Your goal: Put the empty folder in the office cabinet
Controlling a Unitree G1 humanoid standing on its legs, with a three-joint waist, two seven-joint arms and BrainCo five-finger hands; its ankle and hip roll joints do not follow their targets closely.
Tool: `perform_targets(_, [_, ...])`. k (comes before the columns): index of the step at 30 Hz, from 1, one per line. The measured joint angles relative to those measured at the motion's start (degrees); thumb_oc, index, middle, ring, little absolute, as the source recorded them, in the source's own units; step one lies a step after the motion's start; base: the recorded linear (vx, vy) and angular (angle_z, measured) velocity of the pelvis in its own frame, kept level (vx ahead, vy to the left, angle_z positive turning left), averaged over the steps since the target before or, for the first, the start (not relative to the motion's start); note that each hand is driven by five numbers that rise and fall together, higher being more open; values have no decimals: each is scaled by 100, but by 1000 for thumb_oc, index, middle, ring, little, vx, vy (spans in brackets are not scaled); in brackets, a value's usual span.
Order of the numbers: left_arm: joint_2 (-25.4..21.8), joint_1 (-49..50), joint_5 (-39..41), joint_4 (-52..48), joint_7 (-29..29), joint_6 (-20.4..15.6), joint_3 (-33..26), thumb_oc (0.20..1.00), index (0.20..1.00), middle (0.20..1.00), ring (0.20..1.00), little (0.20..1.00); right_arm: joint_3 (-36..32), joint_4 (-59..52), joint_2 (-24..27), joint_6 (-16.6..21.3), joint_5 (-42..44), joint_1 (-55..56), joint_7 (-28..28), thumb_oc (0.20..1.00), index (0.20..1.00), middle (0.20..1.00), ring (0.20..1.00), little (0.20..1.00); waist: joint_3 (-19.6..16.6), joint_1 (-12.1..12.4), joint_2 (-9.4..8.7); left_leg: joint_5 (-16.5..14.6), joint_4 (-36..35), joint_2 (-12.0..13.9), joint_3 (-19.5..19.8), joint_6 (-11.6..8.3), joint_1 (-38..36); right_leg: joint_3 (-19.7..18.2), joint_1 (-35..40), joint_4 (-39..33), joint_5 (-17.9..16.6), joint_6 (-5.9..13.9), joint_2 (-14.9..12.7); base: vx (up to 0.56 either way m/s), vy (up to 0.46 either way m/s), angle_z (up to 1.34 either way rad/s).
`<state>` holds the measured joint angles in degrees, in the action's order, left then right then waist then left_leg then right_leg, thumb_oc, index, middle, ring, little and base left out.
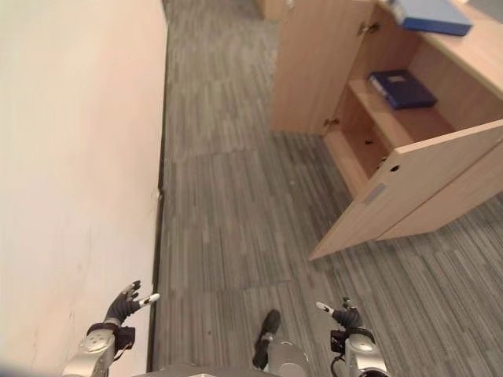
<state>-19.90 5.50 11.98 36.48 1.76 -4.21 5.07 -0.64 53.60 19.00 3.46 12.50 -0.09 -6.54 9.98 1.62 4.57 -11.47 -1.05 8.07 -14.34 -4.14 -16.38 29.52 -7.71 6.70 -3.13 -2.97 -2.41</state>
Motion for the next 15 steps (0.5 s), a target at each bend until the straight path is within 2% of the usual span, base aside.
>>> perform_targets(1, [-35,-193,2,-60,-9,-33,39,1000,1000,1000,1000,1000,2,12,49,-13,7,67,-2,1000,1000,1000,1000,1000,37,-22,-82,-23,189,-94,-20,-33,-16,14,-193,477,292,4,-194,39,-132,-49])
perform_targets(2, [-34,-271,8,-54,-10,-39,27,1000,1000,1000,1000,1000,-4,16,40,-23,10,88,-2,1000,1000,1000,1000,1000,86,-80,-98,-28,587,-106,-93,-148,127,-85,-182,488,375,-113,-152,49,-158,-61])
perform_targets(3, [-37,-283,10,-50,-16,-39,13,1000,1000,1000,1000,1000,-4,22,22,-29,12,53,2,1000,1000,1000,1000,1000,137,-95,-173,-58,1216,-92,-222,-189,352,-252,-95,362,248,-198,-208,53,-108,-83])
perform_targets(4, [-8,-235,11,-51,-21,-39,11,1000,1000,1000,1000,1000,-1,22,39,-34,16,86,2,1000,1000,1000,1000,1000,168,-66,-210,84,2122,-74,-266,-330,619,-486,98,142,152,-253,-161,97,-130,-107])
perform_targets(5, [58,-133,11,-48,-21,-40,-24,1000,1000,1000,1000,1000,-1,-10,88,-27,53,128,-7,1000,1000,1000,1000,1000,166,-117,-205,323,2908,-40,-89,-546,882,-680,326,-97,127,-249,-113,90,-55,-106])
perform_targets(6, [123,-81,11,-46,-21,-40,-28,1000,1000,1000,1000,1000,-45,-11,140,-21,147,153,-19,1000,1000,1000,1000,1000,175,-184,-152,503,3628,79,12,-639,1097,-842,550,-347,146,-284,-9,90,31,-80])
perform_targets(7, [178,-95,16,-46,-20,-41,-19,1000,1000,1000,1000,1000,-169,9,162,-29,243,173,-41,1000,1000,1000,1000,1000,226,-219,-100,482,4159,172,84,-653,1314,-988,773,-545,120,-257,42,115,120,-55])
perform_targets(8, [185,-119,16,-50,-22,-41,10,1000,1000,1000,1000,1000,-221,37,165,-30,283,173,-54,1000,1000,1000,1000,1000,253,-251,-131,480,4278,184,89,-648,1469,-1066,910,-659,117,-255,24,156,174,-48])
perform_targets(10, [192,-186,46,-60,-17,-42,69,1000,1000,1000,1000,1000,-275,46,162,-28,486,178,-114,1000,1000,1000,1000,1000,308,-299,-224,461,3672,292,94,-616,1662,-1289,1143,-871,70,-184,-38,186,227,-54])
perform_targets(12, [199,-212,63,-60,-19,-41,217,1000,1000,1000,1000,1000,-420,39,118,-12,675,205,-145,1000,1000,1000,1000,1000,314,-330,-227,526,1945,445,255,-629,1528,-1624,1338,-1092,-55,1,-17,219,275,-89])
perform_targets(13, [239,-208,63,-53,-11,-44,234,1000,1000,1000,1000,1000,-402,49,109,19,676,167,-167,1000,1000,1000,1000,1000,313,-357,-200,698,537,495,666,-683,1352,-1952,1398,-1191,-50,180,0,209,251,-126])
perform_targets(14, [256,-197,63,-28,-7,-49,235,1000,1000,1000,1000,1000,-388,67,108,19,677,97,-180,1000,1000,1000,1000,1000,319,-332,-169,897,-193,526,986,-696,1231,-2196,1377,-1206,-31,285,4,210,263,-143])
perform_targets(15, [289,-252,64,11,-6,-45,243,1000,1000,1000,1000,1000,-391,61,118,20,678,41,-192,1000,1000,1000,1000,1000,361,-336,-122,1116,-447,619,1159,-683,1266,-2379,1399,-1213,-11,263,-5,141,167,-122])
